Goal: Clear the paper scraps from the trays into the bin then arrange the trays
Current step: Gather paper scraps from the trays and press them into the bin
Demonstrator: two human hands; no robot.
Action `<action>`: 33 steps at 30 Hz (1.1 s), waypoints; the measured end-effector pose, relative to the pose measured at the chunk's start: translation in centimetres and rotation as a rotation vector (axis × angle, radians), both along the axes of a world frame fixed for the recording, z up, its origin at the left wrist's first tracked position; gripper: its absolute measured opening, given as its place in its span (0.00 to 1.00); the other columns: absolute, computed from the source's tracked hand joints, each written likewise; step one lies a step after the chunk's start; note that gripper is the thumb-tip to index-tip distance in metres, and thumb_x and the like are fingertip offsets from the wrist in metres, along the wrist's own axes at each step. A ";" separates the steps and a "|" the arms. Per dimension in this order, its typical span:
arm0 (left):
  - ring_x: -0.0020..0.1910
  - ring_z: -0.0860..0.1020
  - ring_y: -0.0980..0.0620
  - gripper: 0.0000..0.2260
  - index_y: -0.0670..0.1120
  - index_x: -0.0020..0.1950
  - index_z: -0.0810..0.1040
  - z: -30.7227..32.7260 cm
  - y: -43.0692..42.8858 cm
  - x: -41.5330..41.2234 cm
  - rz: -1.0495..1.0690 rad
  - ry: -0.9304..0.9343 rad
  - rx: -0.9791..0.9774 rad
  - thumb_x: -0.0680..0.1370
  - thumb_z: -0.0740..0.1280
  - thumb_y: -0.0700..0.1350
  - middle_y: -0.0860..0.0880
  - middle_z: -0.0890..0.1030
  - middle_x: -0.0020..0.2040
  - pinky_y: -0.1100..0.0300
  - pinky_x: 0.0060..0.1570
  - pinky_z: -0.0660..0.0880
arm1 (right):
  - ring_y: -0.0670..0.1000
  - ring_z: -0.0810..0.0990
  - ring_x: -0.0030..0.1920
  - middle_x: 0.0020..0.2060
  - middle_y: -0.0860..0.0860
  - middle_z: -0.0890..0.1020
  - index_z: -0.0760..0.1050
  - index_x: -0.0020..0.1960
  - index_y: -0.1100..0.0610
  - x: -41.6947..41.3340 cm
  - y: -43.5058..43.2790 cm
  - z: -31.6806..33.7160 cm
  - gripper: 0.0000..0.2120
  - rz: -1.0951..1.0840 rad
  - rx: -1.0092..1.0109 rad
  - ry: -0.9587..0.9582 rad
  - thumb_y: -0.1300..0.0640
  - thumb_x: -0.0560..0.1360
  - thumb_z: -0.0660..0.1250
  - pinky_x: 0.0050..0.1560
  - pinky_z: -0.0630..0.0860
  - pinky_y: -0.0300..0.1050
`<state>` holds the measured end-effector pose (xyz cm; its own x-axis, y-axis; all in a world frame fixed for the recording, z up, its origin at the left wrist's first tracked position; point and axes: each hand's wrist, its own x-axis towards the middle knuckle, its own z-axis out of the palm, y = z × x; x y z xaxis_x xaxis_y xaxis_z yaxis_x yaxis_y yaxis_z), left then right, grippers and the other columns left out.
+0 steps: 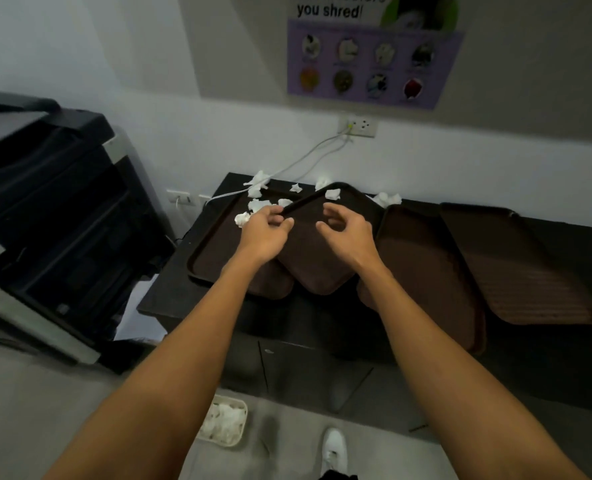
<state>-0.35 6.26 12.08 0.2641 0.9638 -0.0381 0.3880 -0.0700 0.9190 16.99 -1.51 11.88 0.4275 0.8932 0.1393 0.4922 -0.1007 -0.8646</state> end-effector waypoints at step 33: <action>0.57 0.78 0.59 0.16 0.51 0.68 0.77 -6.4 12.1 25.9 -0.142 0.157 -0.065 0.80 0.70 0.48 0.55 0.83 0.57 0.72 0.47 0.70 | 0.56 0.80 0.63 0.62 0.56 0.83 0.79 0.67 0.59 31.9 16.0 -11.0 0.21 -0.123 -0.204 -0.199 0.62 0.74 0.71 0.67 0.72 0.44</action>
